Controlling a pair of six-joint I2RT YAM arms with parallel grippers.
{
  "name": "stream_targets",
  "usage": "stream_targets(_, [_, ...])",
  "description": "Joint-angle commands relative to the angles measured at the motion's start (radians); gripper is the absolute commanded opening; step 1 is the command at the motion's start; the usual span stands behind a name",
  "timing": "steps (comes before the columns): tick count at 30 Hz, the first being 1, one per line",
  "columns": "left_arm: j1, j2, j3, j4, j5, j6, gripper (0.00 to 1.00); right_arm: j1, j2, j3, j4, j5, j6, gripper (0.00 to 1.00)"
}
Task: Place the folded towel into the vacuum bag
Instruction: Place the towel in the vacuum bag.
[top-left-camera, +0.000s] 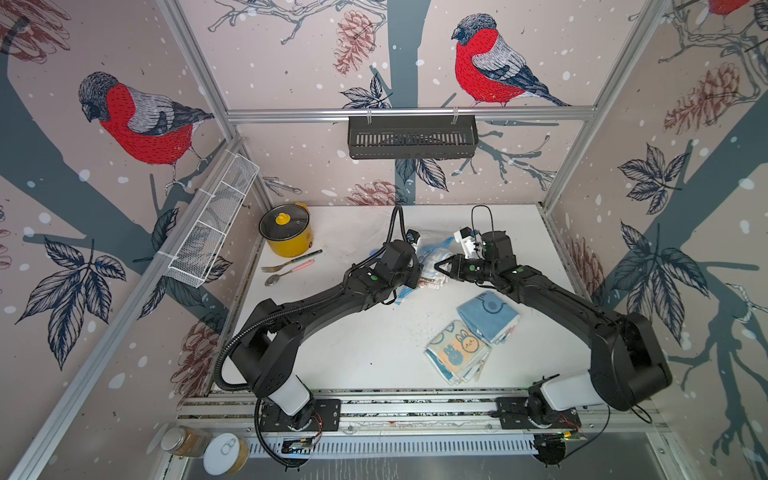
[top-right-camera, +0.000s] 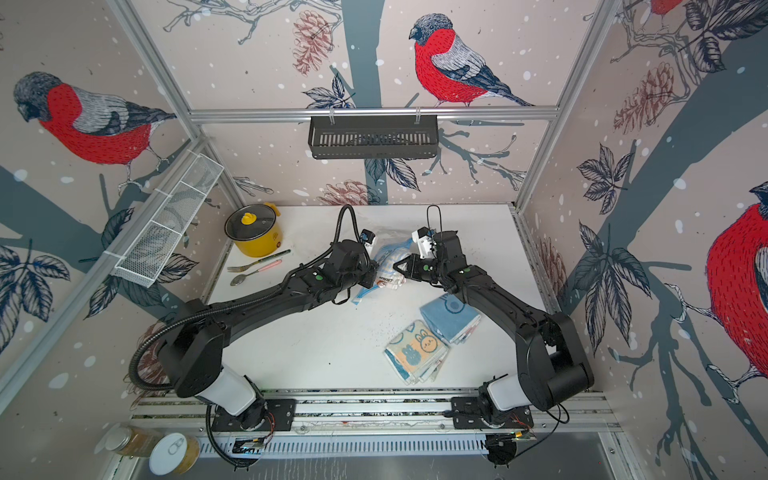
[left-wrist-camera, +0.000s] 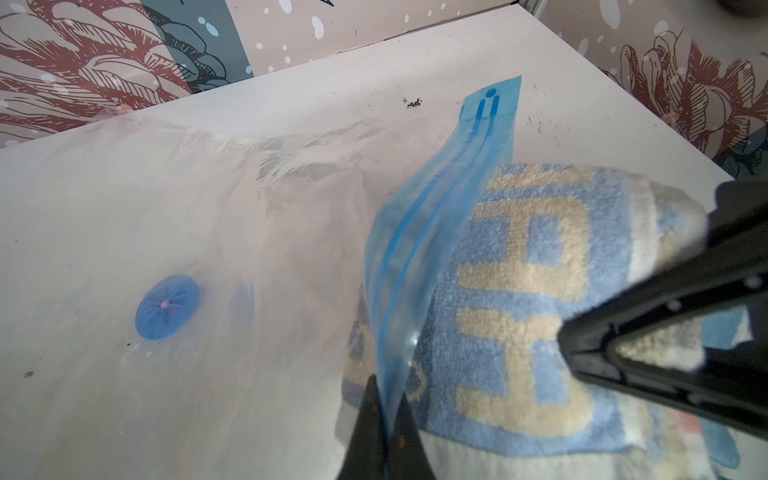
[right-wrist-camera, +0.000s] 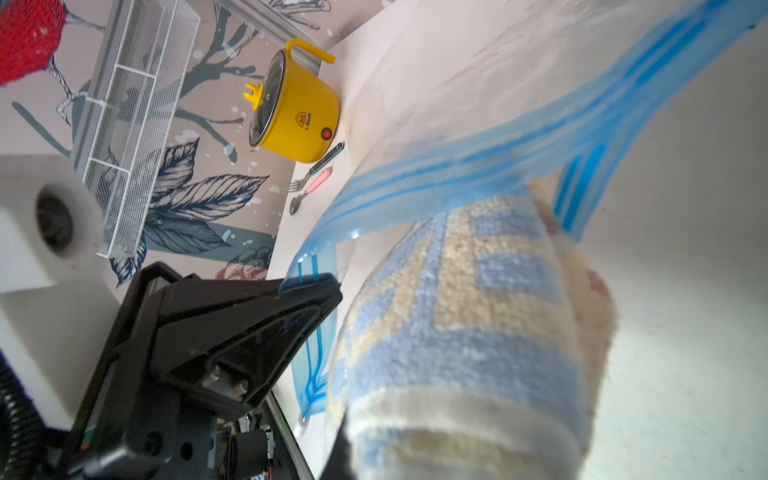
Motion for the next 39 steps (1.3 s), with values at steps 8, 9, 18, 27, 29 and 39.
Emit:
stream_targets(8, [-0.002,0.025,0.038,-0.008,0.040,-0.050,0.00,0.040,0.020,-0.007,0.176,0.107,0.121,0.00])
stream_targets(9, [-0.003,0.025,0.040,-0.007,0.042,-0.052,0.00,0.050,0.028,0.000,0.171,0.109,0.116,0.00])
stream_targets(18, [-0.002,0.018,0.041,0.011,0.038,-0.076,0.00,0.070,0.082,-0.003,0.139,0.143,0.133,0.02])
stream_targets(27, [-0.002,0.006,0.007,0.063,0.067,-0.118,0.00,0.084,0.153,0.040,0.147,0.176,0.182,0.09])
stream_targets(29, [-0.002,0.007,0.006,0.063,0.071,-0.126,0.00,0.088,0.165,0.051,0.147,0.178,0.189,0.09])
stream_targets(39, [0.001,0.007,0.010,0.083,0.058,-0.156,0.00,0.092,0.157,0.054,0.086,0.200,0.168,0.49])
